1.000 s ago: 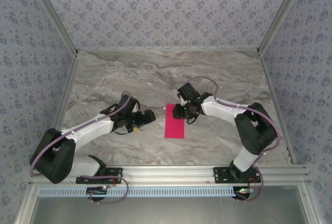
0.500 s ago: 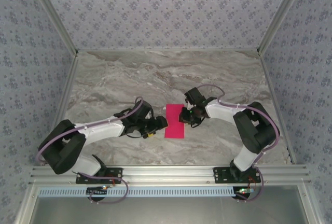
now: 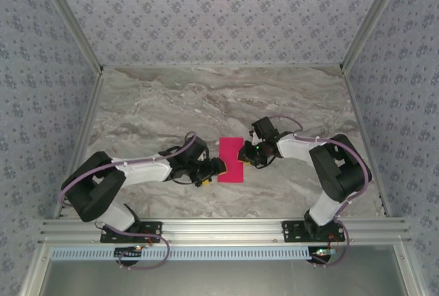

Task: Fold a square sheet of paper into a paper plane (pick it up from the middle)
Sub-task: Fold the triangle a second time at the center of the table.

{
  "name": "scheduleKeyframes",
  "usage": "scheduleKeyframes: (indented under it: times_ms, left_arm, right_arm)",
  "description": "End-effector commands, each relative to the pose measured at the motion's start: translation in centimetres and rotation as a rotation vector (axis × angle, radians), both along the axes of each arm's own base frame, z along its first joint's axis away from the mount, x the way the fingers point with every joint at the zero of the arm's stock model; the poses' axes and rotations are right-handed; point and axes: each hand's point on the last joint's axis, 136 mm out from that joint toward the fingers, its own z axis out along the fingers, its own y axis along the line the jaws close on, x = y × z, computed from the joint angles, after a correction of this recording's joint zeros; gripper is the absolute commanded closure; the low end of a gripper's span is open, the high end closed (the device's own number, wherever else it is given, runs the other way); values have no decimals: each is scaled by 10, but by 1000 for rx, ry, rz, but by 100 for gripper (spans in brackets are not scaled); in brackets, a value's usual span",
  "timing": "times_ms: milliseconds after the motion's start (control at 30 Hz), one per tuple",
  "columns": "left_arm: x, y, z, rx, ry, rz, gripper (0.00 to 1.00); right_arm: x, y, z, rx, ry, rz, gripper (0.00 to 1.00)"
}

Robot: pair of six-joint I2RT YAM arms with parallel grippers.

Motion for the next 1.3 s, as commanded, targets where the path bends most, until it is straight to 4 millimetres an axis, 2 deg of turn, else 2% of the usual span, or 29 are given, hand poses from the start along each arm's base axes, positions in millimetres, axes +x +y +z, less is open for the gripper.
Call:
scheduleKeyframes:
  times_ms: [0,267,467,833,1067,1267]
  left_arm:
    - [2,-17,12,-56,5,-18,31]
    - [3,-22,14,-69,2,-25,45]
    - [3,-23,15,-75,-2,-25,53]
    - [3,-26,9,-83,11,-26,50]
    - [9,-40,27,-171,-36,-52,56]
    - [14,-55,48,-250,-103,-106,57]
  right_arm:
    - [-11,-13,-19,-27,65,-46,80]
    - [-12,-16,-20,-27,65,-51,80]
    - [-12,-17,-21,-32,66,-51,80]
    - [-13,-17,-22,-33,67,-47,80]
    - [-14,-17,-23,-35,69,-36,81]
    - [-18,-16,-23,-67,58,23,87]
